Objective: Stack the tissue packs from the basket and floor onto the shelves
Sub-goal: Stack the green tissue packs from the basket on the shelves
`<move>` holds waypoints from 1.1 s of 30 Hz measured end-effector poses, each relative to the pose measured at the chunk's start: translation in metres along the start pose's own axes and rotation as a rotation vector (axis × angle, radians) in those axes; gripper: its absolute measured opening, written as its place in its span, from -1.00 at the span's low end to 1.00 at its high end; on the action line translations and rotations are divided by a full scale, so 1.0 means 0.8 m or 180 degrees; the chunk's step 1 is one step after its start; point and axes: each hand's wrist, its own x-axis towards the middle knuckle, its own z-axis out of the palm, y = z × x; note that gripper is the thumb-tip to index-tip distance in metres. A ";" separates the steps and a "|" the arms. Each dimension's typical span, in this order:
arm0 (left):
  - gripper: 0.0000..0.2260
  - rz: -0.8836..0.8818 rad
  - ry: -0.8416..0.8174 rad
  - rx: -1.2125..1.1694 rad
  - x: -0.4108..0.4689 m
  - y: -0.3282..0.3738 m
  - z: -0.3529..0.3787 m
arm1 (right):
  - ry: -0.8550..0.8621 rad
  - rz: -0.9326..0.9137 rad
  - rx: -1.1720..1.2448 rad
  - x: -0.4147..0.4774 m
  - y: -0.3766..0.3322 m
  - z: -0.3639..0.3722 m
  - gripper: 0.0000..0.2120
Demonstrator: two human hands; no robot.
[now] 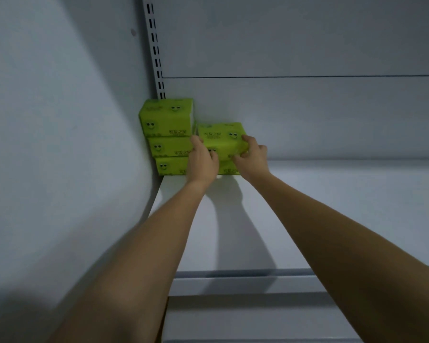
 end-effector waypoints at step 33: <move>-0.56 0.0180 -0.1385 0.1412 -0.481 0.011 0.003 | -0.1727 -0.1035 -0.1644 -0.439 0.171 -0.183 -0.49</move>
